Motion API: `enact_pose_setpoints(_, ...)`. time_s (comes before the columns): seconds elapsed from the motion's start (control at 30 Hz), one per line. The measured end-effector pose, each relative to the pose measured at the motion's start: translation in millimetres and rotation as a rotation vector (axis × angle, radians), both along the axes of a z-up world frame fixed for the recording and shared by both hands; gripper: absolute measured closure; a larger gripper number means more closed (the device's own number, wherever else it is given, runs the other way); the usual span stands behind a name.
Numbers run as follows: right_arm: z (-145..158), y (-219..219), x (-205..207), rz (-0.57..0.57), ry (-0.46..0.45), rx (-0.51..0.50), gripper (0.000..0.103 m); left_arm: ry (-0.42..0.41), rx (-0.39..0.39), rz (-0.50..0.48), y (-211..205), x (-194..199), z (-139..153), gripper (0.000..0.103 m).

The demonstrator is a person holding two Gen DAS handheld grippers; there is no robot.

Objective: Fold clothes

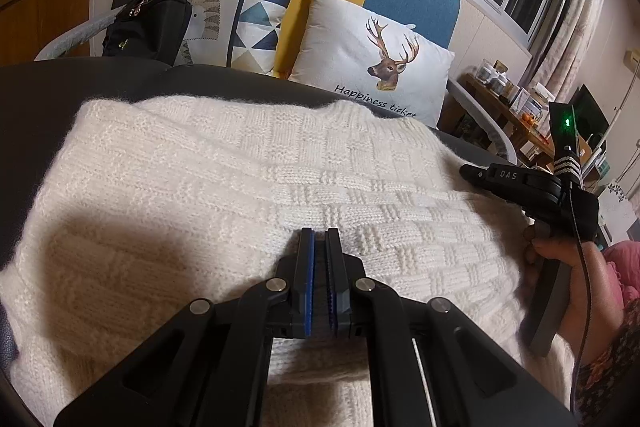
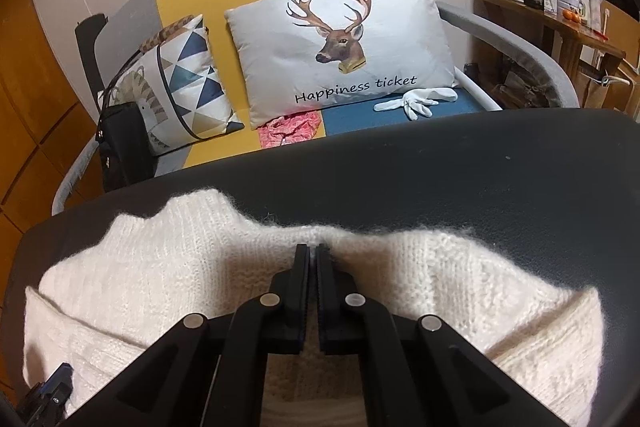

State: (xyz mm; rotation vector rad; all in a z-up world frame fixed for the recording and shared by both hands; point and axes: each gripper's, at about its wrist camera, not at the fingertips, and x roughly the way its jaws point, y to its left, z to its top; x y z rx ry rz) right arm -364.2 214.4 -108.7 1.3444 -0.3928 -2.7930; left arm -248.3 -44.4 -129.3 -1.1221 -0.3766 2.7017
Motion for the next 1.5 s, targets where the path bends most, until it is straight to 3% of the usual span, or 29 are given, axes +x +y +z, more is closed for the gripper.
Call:
enact_pose_setpoints(0.07,9,-3,6,0.019,0.008,0.017,0.096,-0.002,0.001,0.001,1,0,0,0.098)
enact_pose_setpoints(0.13,29,-11,29,0.056,0.065,0.019,0.083,-0.004,0.000,0.001,1,0,1,0.098)
enact_pose_setpoints(0.23,49,-21,67,0.119,0.142,-0.072,0.083,-0.009,0.003,0.000,0,-1,3,0.098)
enact_pose_setpoints(0.37,44,-41,107,0.161,0.099,-0.099,0.083,-0.045,-0.007,-0.020,-2,6,16,0.097)
enact_pose_setpoints(0.5,39,-61,148,0.203,0.056,-0.127,0.083,-0.068,-0.100,-0.056,-5,38,29,0.097)
enact_pose_setpoints(0.67,31,-88,195,0.260,0.012,-0.155,0.083,-0.077,-0.063,-0.075,-16,83,27,0.092)
enact_pose_setpoints(0.77,23,-116,203,0.325,0.010,-0.139,0.083,-0.087,-0.120,-0.088,-10,94,14,0.090)
enact_pose_setpoints(0.9,4,-143,212,0.396,0.001,0.037,0.087,-0.073,-0.126,-0.105,-14,106,8,0.090)
enact_pose_setpoints(1.1,2,-94,236,0.288,-0.017,0.067,0.089,-0.058,-0.134,-0.169,-37,119,4,0.090)
enact_pose_setpoints(1.13,0,-83,242,0.277,-0.012,0.061,0.096,-0.056,-0.130,-0.175,-41,122,4,0.090)
enact_pose_setpoints(1.27,-3,-54,252,0.209,-0.006,-0.011,0.097,-0.051,-0.131,-0.188,-45,129,5,0.090)
enact_pose_setpoints(1.4,14,-61,259,0.184,0.034,-0.043,0.093,-0.022,-0.198,-0.169,-28,137,13,0.089)
enact_pose_setpoints(1.5,23,-76,259,0.219,0.060,0.040,0.092,-0.009,-0.270,-0.154,-21,139,8,0.089)
